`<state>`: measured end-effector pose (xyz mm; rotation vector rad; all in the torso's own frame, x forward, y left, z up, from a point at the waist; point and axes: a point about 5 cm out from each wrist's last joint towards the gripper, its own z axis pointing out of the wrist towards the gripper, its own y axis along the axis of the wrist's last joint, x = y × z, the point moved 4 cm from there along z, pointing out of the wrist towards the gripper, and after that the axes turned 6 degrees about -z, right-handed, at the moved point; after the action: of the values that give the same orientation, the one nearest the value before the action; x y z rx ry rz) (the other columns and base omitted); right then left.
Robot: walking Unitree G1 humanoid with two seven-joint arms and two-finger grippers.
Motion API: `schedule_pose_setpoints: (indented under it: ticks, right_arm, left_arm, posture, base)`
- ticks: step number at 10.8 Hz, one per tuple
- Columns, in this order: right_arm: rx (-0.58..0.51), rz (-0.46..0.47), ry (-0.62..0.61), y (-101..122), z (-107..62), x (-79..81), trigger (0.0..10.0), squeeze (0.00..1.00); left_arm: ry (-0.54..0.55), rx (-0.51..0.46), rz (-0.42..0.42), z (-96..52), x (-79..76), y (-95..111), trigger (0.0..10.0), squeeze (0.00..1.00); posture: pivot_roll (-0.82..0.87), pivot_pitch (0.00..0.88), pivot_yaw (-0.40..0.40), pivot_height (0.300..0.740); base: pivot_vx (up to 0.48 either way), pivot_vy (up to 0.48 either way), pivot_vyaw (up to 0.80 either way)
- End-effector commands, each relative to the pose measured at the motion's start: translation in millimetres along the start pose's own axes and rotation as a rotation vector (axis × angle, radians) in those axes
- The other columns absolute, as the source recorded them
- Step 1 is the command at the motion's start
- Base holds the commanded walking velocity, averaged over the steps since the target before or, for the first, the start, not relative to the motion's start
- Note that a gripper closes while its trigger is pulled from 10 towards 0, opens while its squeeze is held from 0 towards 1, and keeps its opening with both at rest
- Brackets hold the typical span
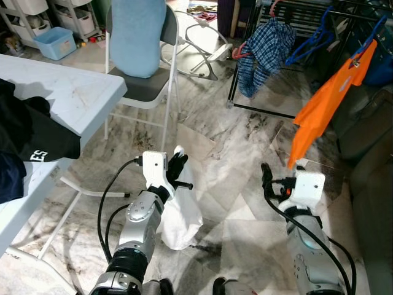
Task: Hang hanger
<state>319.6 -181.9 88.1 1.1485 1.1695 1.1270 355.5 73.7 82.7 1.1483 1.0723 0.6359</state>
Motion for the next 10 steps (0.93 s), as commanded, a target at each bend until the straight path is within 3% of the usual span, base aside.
schedule_pose_setpoints:
  ticks: [1,4,8,10]
  right_arm:
    - [-0.003,-0.003,-0.012,3,-1.0,-2.5,10.0,0.0]
    - [0.018,-0.008,0.018,1,0.2,2.4,10.0,0.0]
    - [0.024,-0.012,0.039,1,1.0,3.9,10.0,0.0]
    - [0.016,-0.025,0.02,4,-1.2,0.6,10.0,0.0]
  left_arm:
    - [-0.019,-0.02,0.001,0.6,-4.1,5,10.0,0.0]
    - [-0.012,-0.029,-0.018,1.0,-7.9,7,10.0,0.0]
    - [-0.022,-0.025,-0.023,0.2,-11.3,6,10.0,0.0]
    - [-0.043,-0.022,-0.023,3.2,-16.2,6,10.0,0.0]
  posture:
    - [-0.18,0.147,-0.013,0.74]
    - [-0.17,0.158,-0.038,0.74]
    - [-0.17,0.158,-0.038,0.74]
    - [-0.19,0.153,-0.034,0.74]
  base:
    - [0.0,0.0,0.0]
    - [0.0,0.0,0.0]
    - [0.0,0.0,-0.8]
    - [0.283,0.0,-0.8]
